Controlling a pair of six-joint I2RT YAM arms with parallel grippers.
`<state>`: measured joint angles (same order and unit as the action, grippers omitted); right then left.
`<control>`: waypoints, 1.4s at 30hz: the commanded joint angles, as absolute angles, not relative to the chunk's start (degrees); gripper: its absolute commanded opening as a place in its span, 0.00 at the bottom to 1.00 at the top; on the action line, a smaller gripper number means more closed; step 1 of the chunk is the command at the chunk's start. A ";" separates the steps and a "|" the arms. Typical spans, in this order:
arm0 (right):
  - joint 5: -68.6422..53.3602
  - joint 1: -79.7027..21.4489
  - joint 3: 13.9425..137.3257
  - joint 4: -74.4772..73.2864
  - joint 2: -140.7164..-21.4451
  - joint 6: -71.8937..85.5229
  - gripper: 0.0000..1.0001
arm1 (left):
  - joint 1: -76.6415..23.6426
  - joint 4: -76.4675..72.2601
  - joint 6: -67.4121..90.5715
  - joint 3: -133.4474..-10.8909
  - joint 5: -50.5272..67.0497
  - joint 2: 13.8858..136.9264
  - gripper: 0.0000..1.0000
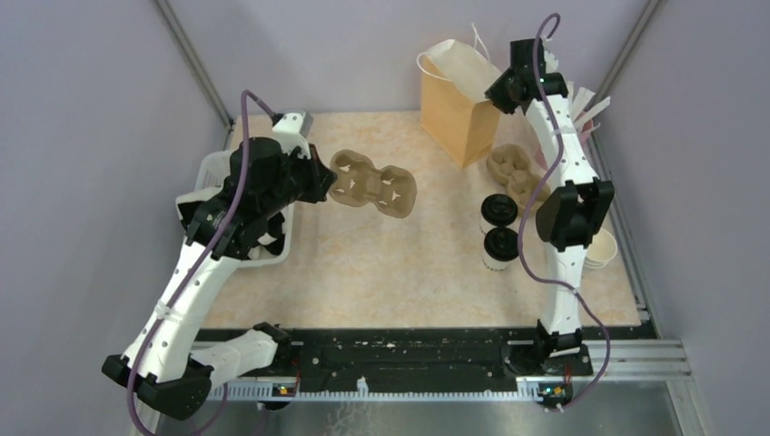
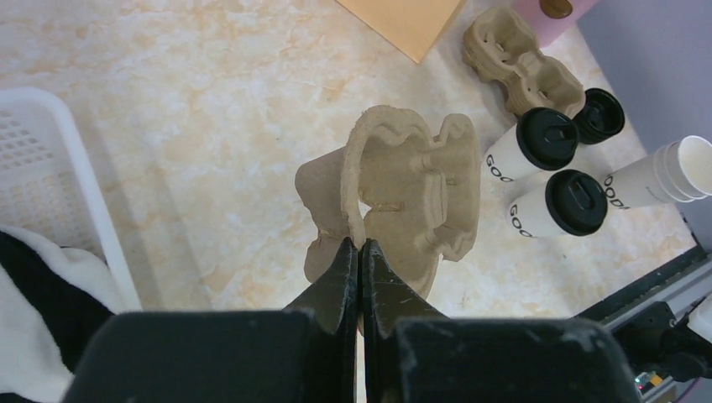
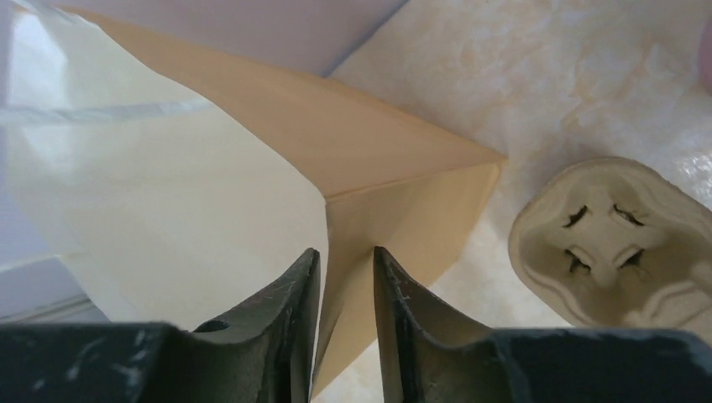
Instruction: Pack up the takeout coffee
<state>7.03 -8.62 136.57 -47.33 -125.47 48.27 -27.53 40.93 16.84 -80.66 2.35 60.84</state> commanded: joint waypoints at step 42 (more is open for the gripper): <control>-10.80 -29.70 95.49 -53.98 -89.17 42.67 0.02 | -27.47 67.13 22.34 -117.18 -1.89 64.44 0.00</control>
<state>-9.76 -29.21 96.27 -55.75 -91.85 42.52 -27.53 70.17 23.97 -118.17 -2.13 64.23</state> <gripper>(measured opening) 0.021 0.015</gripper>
